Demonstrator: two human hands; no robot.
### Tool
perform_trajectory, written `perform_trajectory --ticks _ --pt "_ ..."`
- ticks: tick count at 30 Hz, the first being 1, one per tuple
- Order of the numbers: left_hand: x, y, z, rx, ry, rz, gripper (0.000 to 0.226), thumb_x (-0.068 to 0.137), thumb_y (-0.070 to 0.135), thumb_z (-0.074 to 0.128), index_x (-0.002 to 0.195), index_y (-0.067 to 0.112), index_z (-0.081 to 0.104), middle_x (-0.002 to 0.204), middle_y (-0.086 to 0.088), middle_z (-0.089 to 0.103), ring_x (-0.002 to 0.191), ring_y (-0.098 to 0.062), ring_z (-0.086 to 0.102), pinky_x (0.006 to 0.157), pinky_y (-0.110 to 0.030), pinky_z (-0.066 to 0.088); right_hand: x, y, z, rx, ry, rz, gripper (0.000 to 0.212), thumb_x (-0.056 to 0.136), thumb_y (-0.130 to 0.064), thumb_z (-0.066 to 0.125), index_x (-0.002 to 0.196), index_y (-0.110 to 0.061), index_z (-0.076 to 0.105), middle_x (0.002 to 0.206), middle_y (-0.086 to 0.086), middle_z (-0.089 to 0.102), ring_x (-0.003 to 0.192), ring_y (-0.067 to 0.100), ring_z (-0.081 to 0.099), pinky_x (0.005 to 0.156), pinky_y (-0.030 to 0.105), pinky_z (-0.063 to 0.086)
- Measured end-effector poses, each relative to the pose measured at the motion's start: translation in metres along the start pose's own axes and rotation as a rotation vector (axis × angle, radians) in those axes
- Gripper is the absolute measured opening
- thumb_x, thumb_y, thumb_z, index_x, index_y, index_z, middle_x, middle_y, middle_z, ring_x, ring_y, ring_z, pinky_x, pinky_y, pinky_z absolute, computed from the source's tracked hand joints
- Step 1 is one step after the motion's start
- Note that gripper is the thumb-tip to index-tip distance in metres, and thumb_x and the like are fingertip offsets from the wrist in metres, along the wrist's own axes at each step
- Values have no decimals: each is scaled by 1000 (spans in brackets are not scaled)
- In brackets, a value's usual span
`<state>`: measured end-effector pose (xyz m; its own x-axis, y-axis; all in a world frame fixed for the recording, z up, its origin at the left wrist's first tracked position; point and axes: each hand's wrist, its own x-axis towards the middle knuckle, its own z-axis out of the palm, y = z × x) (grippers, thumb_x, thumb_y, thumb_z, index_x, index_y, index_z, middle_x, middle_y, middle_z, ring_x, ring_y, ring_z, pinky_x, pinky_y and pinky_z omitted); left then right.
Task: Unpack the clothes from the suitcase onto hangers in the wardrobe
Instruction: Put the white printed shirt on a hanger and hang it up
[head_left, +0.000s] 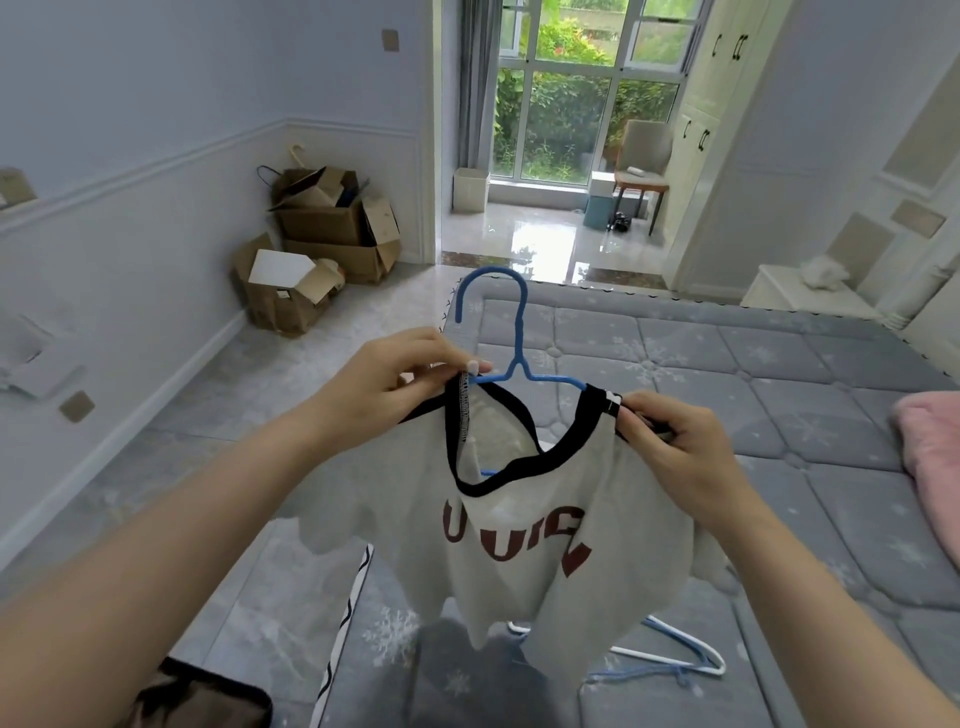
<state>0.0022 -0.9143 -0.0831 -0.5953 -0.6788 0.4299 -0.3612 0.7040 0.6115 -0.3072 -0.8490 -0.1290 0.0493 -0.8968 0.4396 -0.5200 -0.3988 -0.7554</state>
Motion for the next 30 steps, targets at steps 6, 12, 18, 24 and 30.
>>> perform_trajectory --ticks 6,12,18,24,30 --pt "-9 -4 -19 -61 -157 -76 29 97 2 52 114 20 67 115 2 66 104 -18 63 89 -36 52 -2 -11 7 44 -23 43 15 92 -38 60 94 -39 74 80 4 69 71 23 62 64 35 49" --pt "-13 -8 -40 -177 -280 -124 23 91 4 64 104 20 74 108 0 62 98 -29 62 87 -48 54 -7 -22 14 49 -80 24 16 91 -38 59 93 -36 74 77 6 67 67 20 56 61 33 45" --pt "-20 -8 -47 -165 -395 -166 20 97 19 48 91 26 66 123 13 55 117 -10 53 93 -29 43 -13 -37 14 106 -113 54 18 91 -37 57 93 -39 75 80 15 64 69 12 52 62 21 42" --pt "-21 3 -50 -152 -391 -173 21 90 24 67 71 31 60 103 7 58 97 -17 59 88 -31 45 -11 -43 17 55 -121 29 18 91 -40 57 87 -33 73 71 20 53 61 17 39 56 30 29" --pt "-30 12 -40 211 -265 -54 25 95 48 44 84 31 59 72 15 58 66 -3 55 61 -15 36 -6 -44 13 43 -65 -25 15 90 -43 58 89 -46 73 75 -6 68 65 3 56 59 17 41"
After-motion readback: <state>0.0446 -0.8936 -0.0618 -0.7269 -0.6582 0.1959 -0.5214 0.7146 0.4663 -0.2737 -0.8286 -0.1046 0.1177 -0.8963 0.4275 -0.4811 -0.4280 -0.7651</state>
